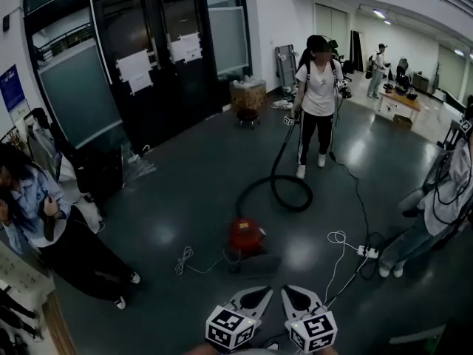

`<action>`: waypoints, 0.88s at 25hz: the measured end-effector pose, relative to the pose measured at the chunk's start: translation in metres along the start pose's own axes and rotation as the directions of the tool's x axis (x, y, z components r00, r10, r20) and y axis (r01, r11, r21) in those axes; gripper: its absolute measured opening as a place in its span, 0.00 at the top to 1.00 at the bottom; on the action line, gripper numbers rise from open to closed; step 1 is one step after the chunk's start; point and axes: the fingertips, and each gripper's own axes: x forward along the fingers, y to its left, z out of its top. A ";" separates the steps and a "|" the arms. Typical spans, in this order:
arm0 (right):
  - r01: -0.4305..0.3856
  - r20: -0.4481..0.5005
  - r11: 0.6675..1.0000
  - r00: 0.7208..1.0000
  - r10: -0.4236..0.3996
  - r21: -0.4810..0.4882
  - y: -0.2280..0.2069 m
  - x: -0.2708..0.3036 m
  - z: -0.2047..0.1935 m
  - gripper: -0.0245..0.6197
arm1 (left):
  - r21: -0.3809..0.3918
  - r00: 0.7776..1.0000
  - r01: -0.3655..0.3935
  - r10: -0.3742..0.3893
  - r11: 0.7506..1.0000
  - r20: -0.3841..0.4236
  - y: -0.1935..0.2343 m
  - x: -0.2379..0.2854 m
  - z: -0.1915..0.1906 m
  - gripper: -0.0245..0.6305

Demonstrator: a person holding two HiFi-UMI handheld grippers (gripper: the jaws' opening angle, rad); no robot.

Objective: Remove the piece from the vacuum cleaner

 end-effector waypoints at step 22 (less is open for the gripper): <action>0.043 0.000 0.999 0.999 -0.043 0.021 0.015 0.139 0.009 0.94 | 0.029 0.999 -0.005 0.006 1.000 -0.041 0.181 -0.004 -0.001 0.95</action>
